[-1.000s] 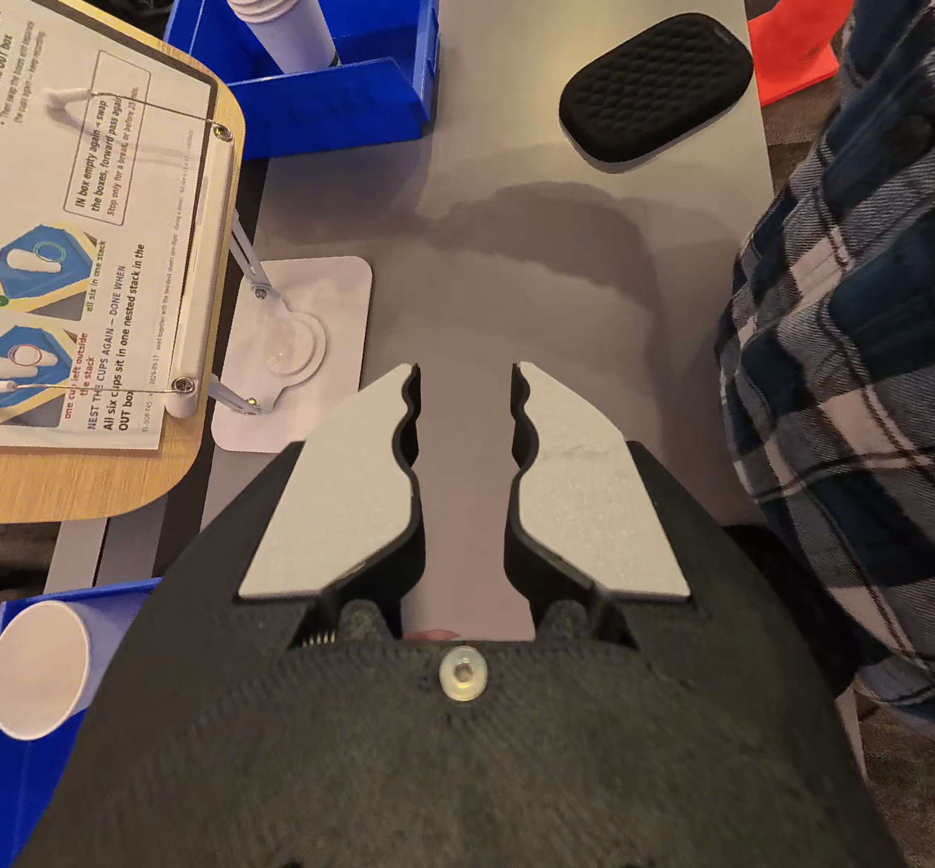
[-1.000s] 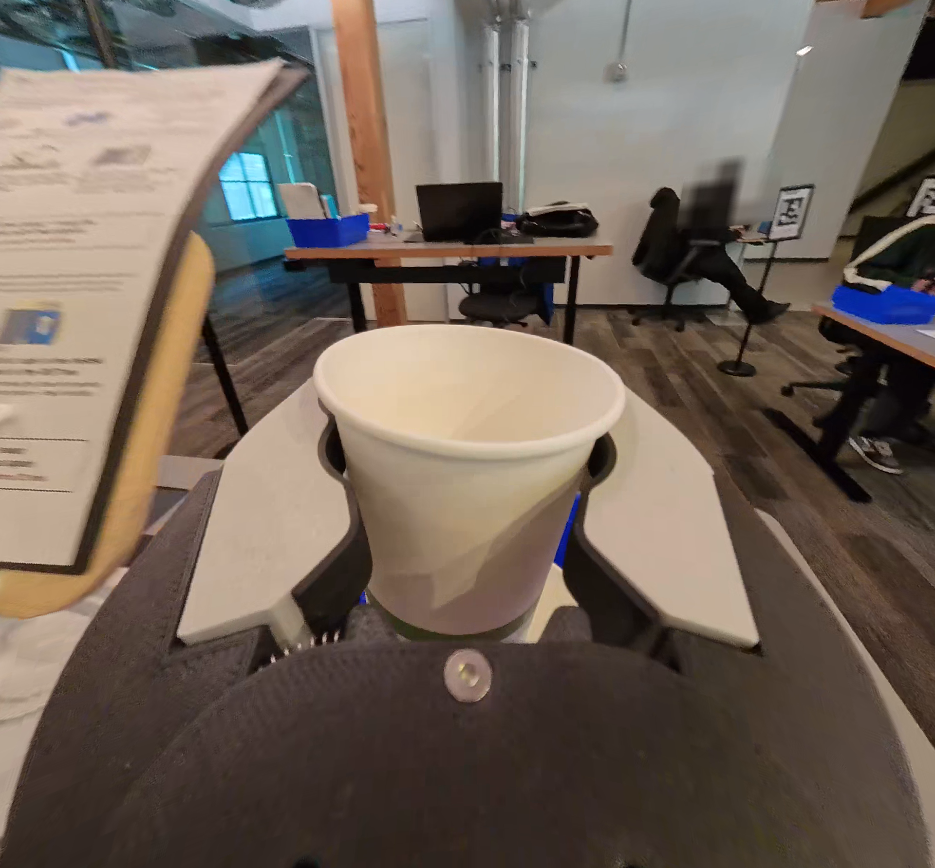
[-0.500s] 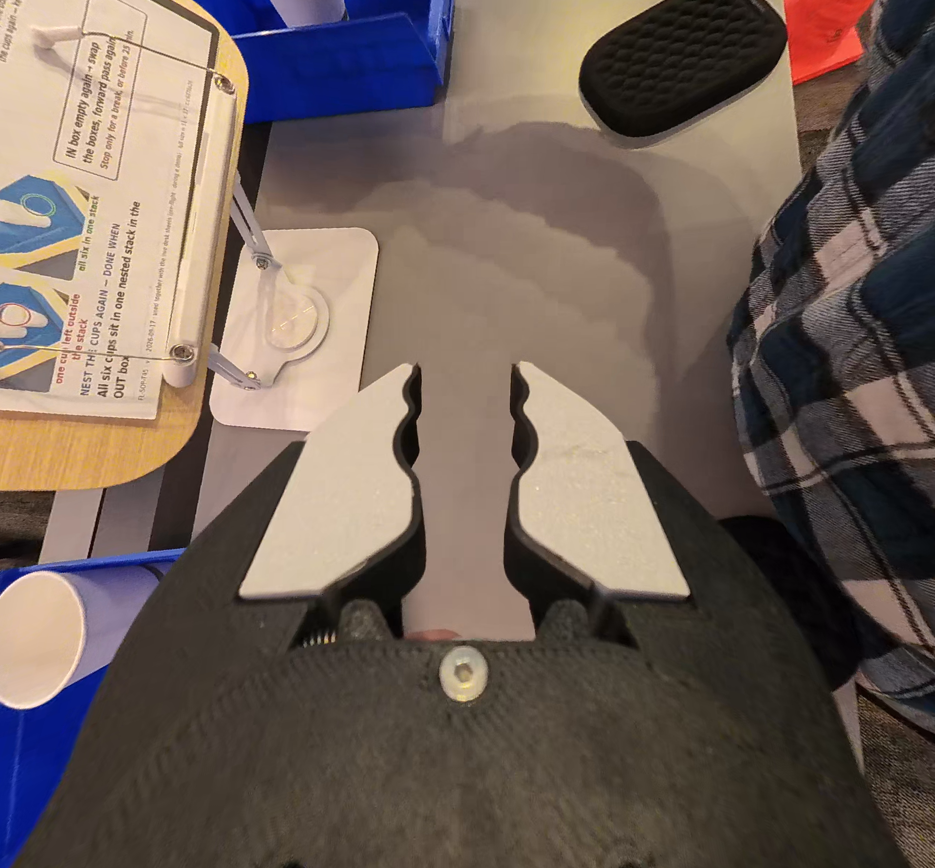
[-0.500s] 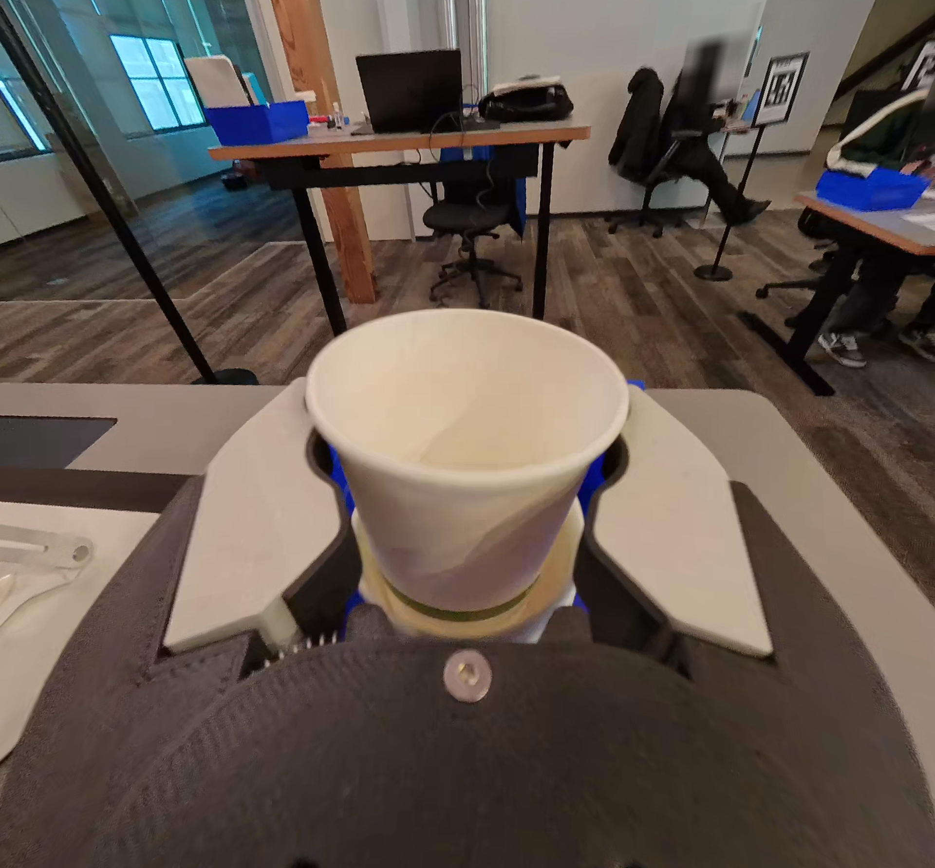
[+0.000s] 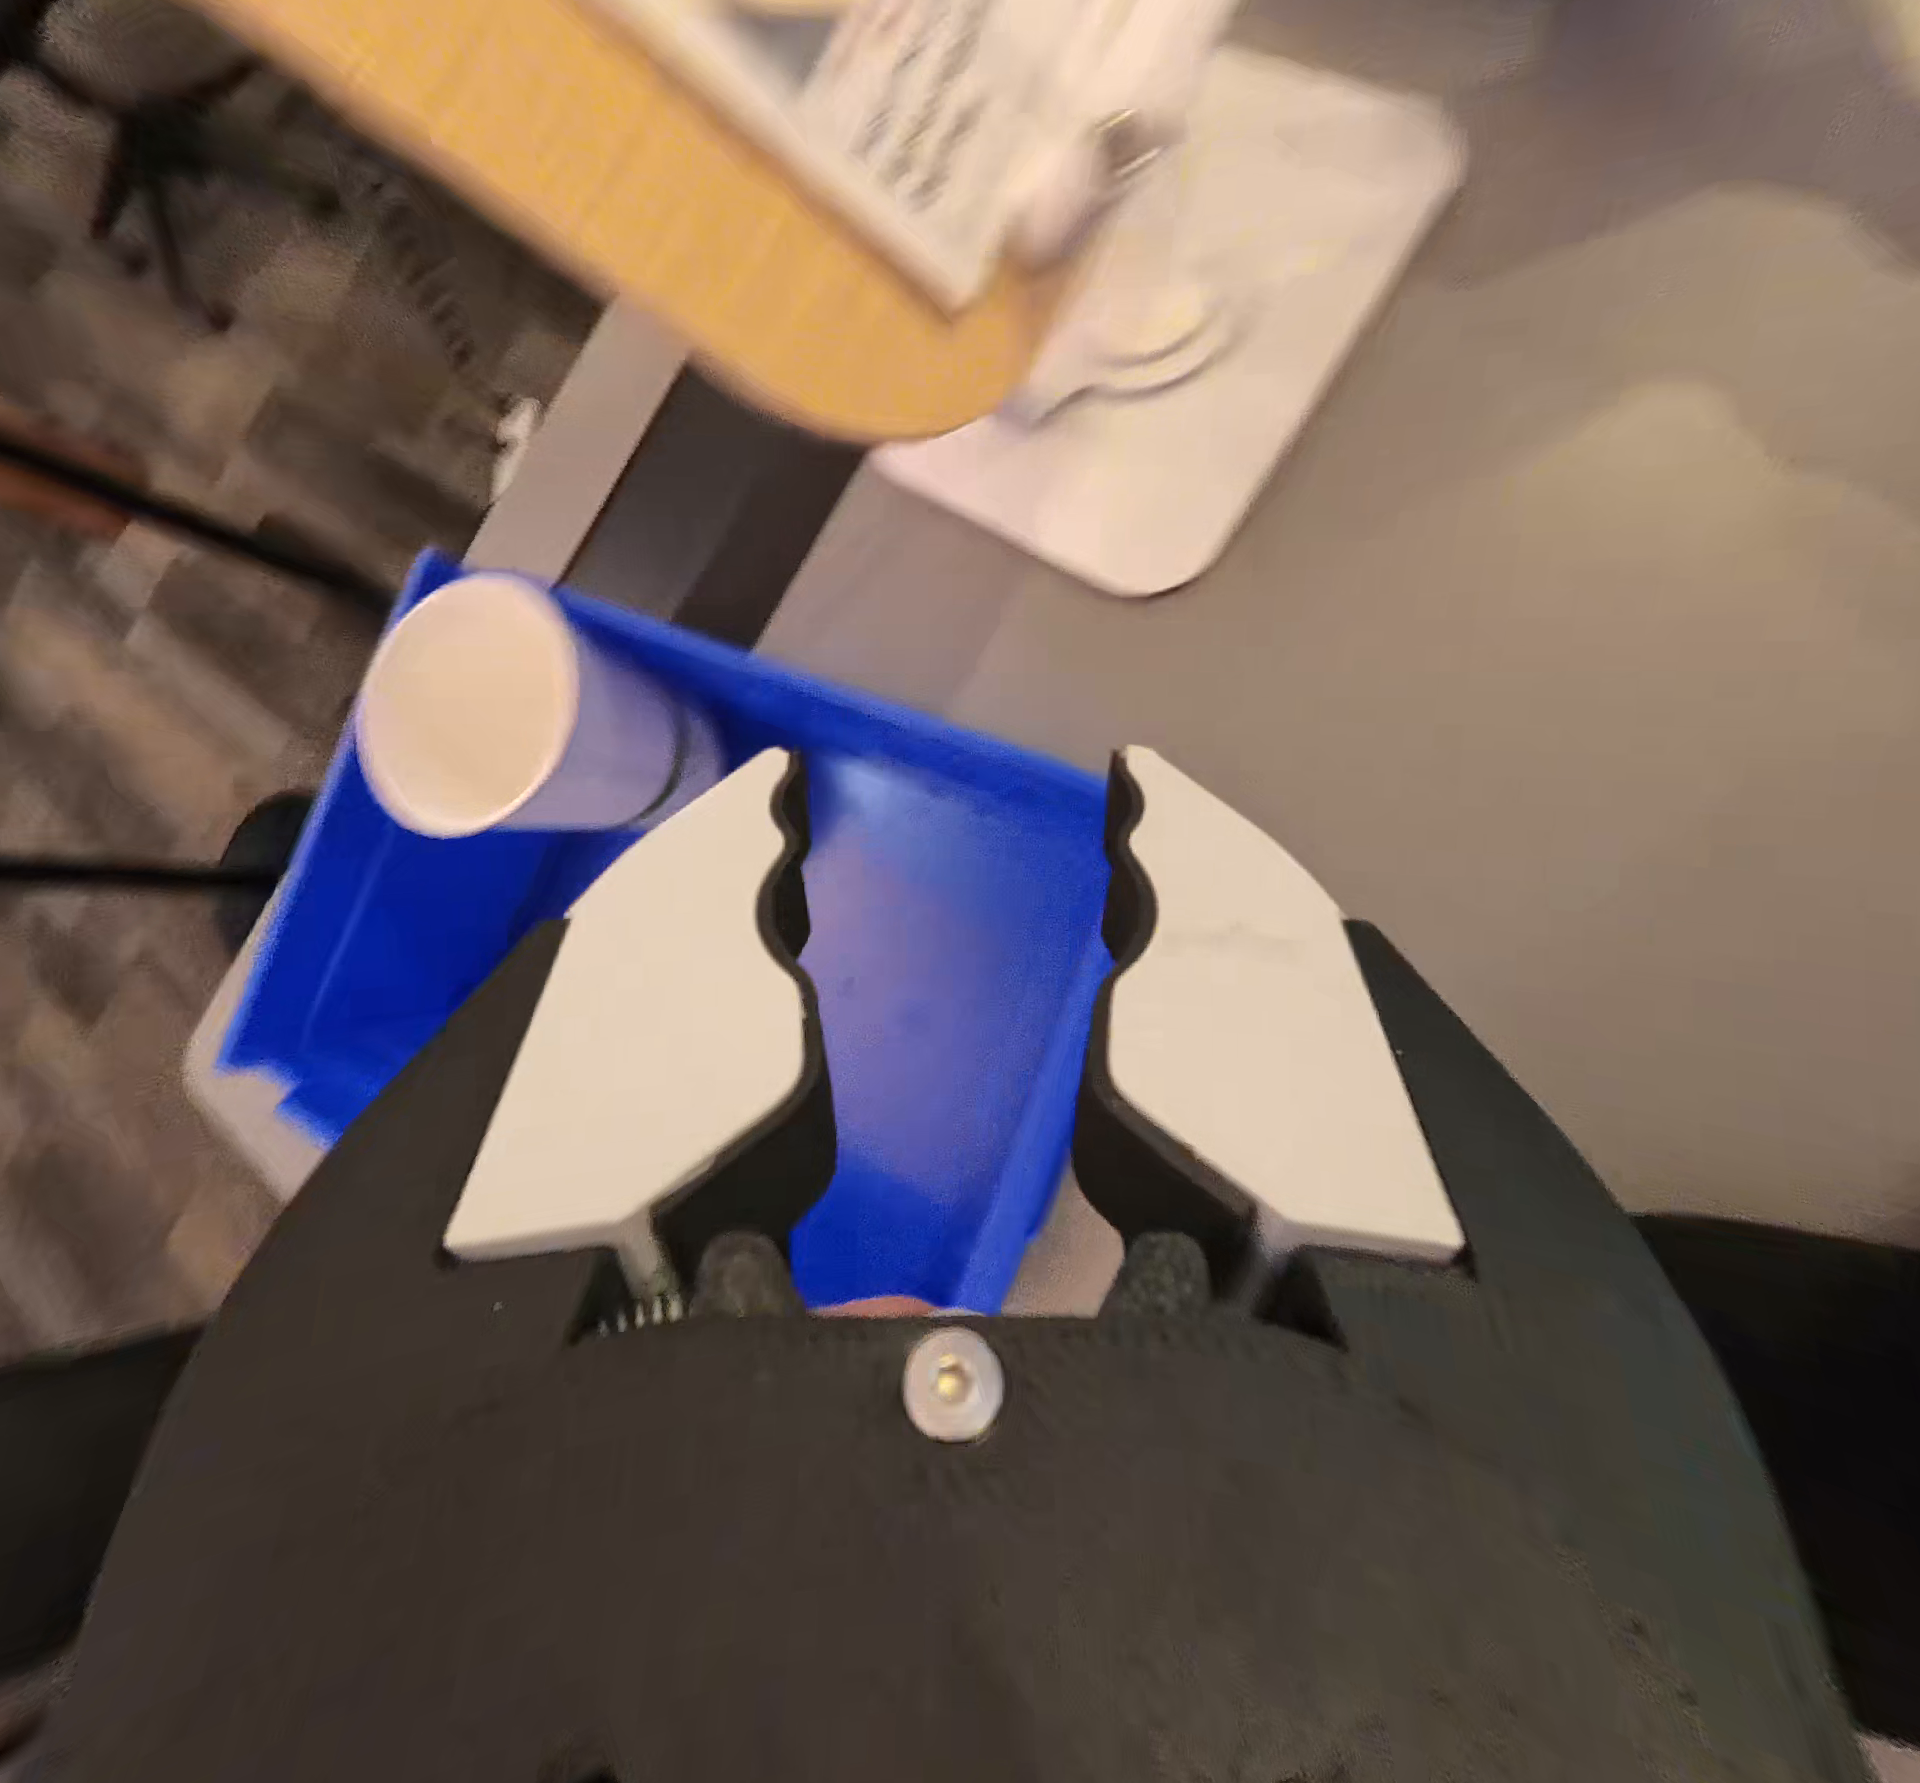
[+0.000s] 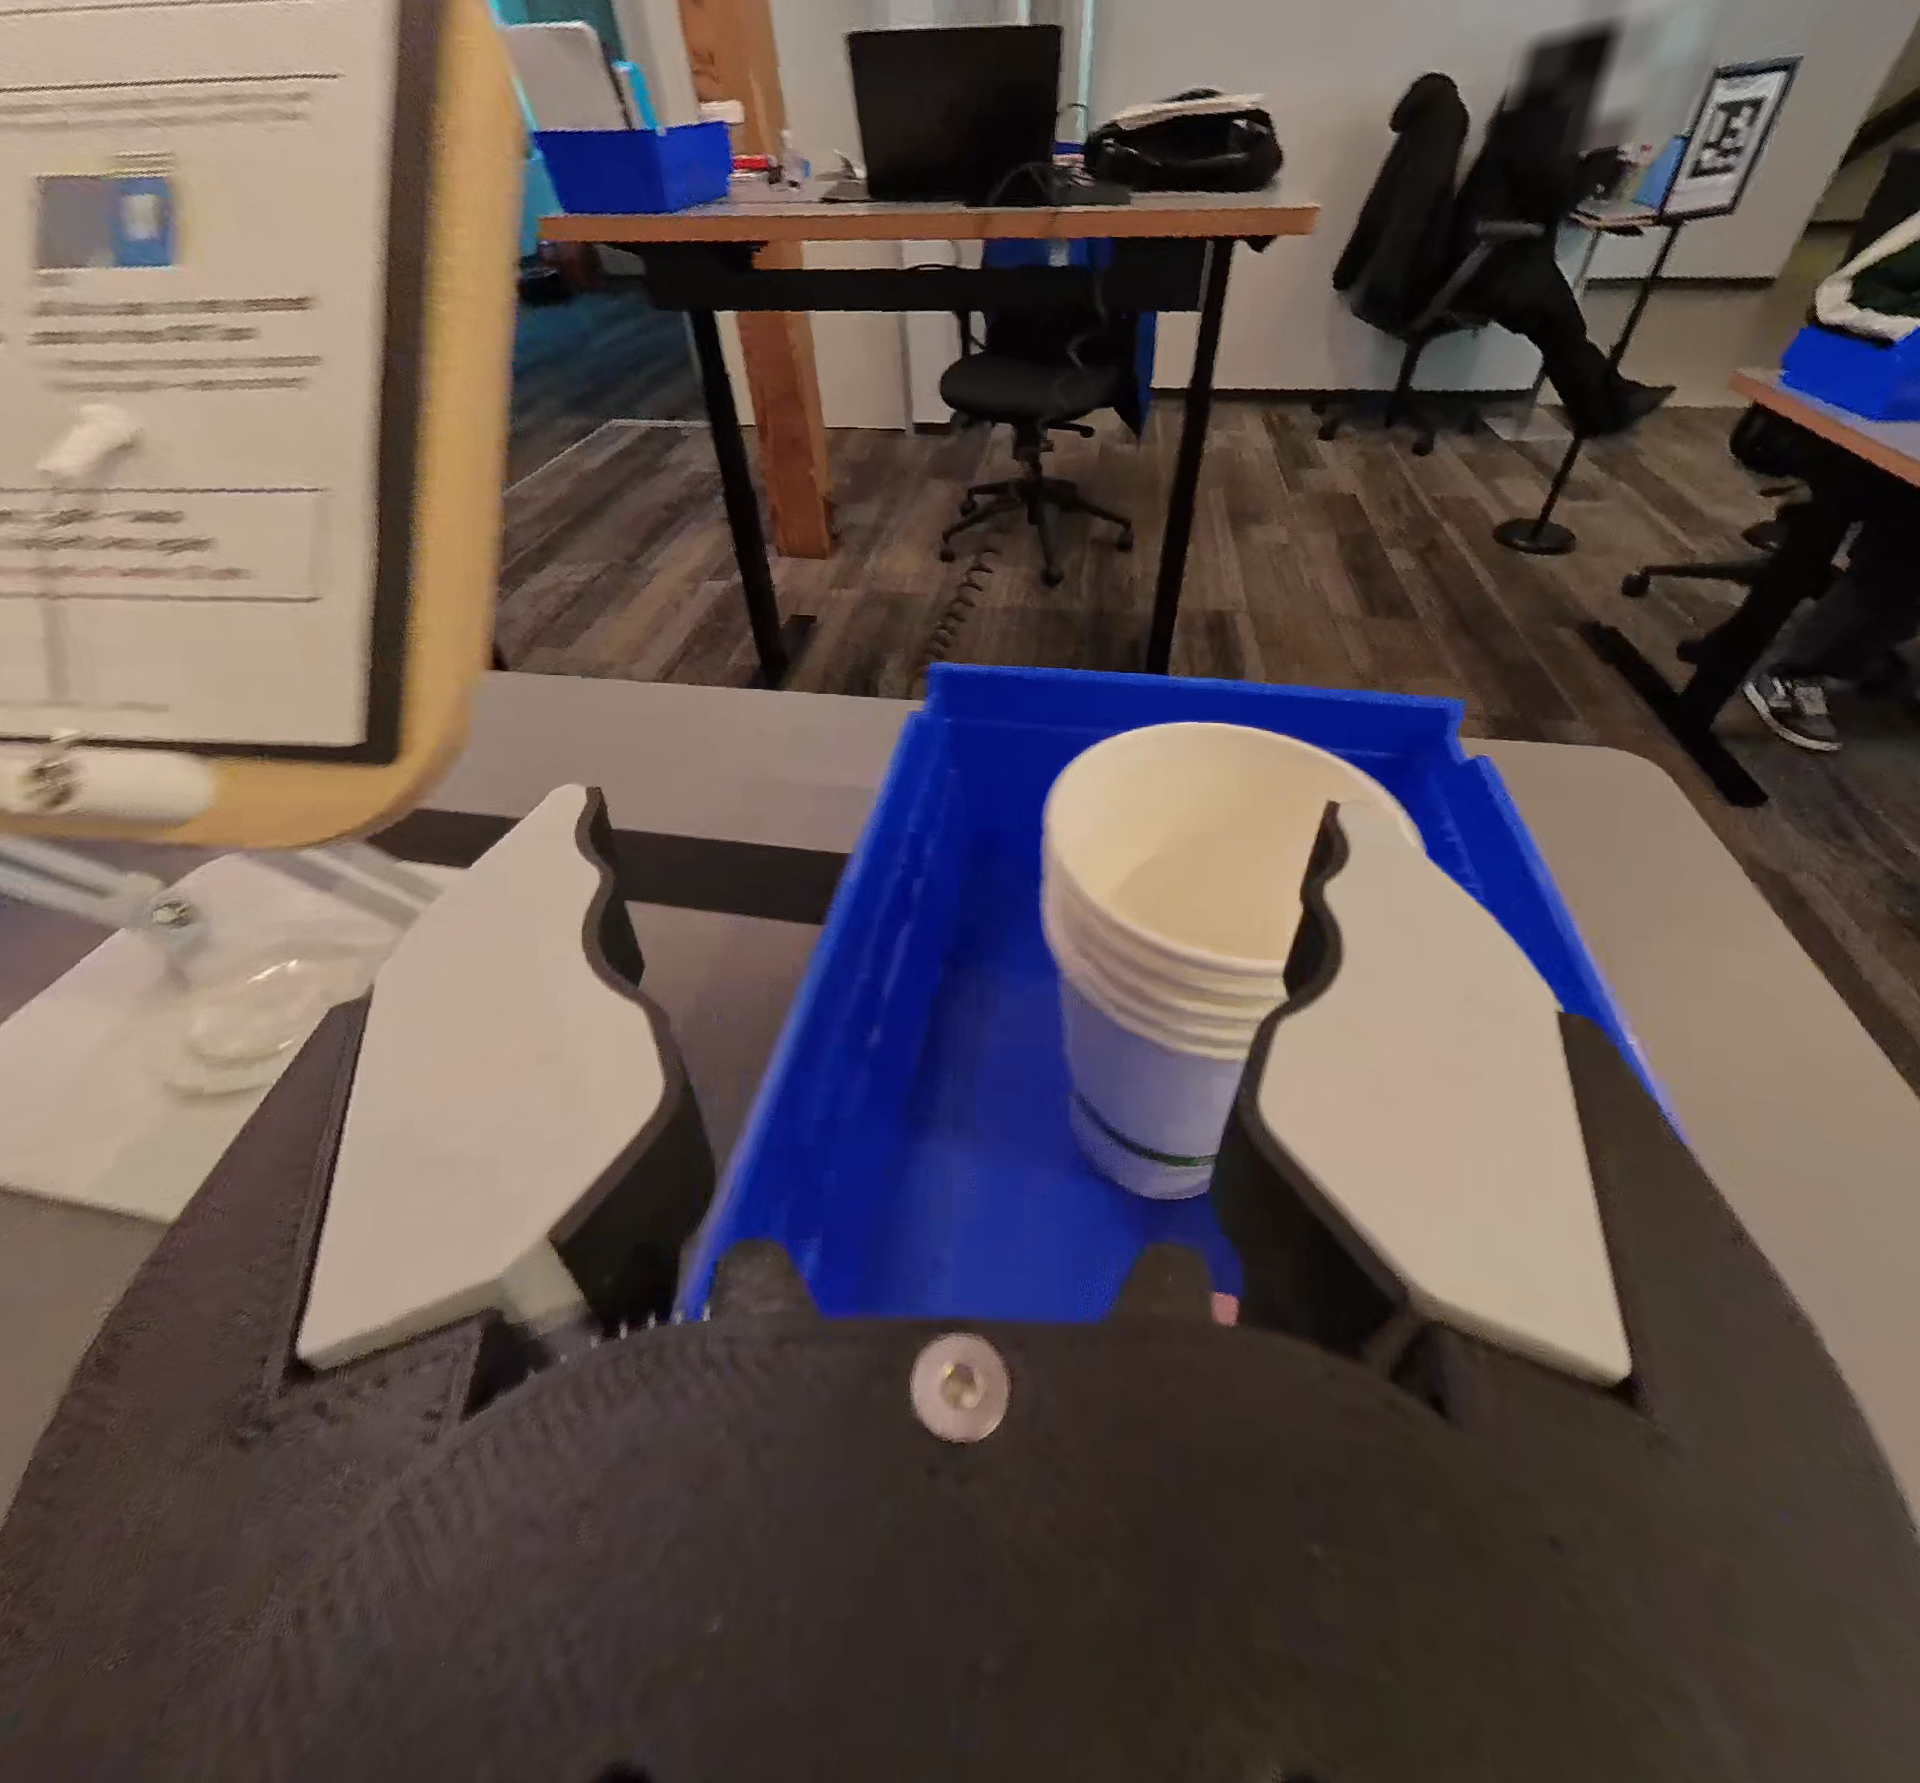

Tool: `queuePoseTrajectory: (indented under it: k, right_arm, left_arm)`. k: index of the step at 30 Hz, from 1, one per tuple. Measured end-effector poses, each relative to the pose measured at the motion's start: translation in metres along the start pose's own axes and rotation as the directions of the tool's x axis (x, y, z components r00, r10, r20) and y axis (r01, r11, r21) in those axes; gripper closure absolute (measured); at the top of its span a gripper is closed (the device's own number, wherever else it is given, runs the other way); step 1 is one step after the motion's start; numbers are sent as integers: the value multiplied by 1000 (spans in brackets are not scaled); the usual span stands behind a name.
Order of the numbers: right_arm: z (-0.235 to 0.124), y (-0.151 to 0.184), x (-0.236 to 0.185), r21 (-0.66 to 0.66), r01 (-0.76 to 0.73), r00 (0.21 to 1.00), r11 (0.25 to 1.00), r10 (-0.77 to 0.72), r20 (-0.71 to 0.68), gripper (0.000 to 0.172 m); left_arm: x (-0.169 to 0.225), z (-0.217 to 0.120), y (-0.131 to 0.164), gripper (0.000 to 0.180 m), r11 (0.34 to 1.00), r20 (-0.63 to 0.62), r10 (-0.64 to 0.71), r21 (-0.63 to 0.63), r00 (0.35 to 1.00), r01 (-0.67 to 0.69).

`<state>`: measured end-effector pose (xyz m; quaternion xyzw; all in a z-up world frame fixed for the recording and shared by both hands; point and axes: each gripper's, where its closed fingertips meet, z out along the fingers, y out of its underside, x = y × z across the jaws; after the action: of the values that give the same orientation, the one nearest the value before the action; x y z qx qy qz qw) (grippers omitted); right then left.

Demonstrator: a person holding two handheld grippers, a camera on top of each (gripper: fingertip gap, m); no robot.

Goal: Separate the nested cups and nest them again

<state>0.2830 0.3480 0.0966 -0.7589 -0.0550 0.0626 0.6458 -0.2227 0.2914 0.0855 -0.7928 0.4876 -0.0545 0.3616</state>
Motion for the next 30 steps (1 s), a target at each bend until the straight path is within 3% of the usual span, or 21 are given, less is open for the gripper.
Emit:
queuePoseTrajectory:
  k: [1,4,7,11,19,25,28,30]
  right_arm:
    - [-5,-2,-13,5,4,1000,1000,-4,25,48]
    - [-19,-9,-57,19,3,994,1000,-5,111,49]
    - [-30,-18,-99,45,26,982,999,-34,186,51]
    - [-39,-21,-146,50,44,962,998,-56,269,52]
    - [-46,-9,-208,33,83,917,996,-89,388,54]
    - [-47,-2,-234,20,100,886,995,-98,453,55]
    - [-49,-4,-251,36,127,858,991,-128,497,57]
    - [-52,-6,-268,48,143,825,989,-146,546,60]
  left_arm:
    - [-19,7,11,125,999,52,-23,-35,998,25]
    - [-62,31,47,123,982,133,-92,-154,987,112]
    - [-89,57,64,126,976,171,-73,-189,983,105]
    - [-115,86,65,135,978,217,53,-209,975,-6]
    - [-136,130,79,158,949,178,128,-308,976,-69]
    - [-127,121,82,179,934,144,196,-327,970,-140]
    - [-112,99,77,179,940,129,221,-290,967,-177]
    - [-90,76,67,180,946,44,232,-243,972,-215]
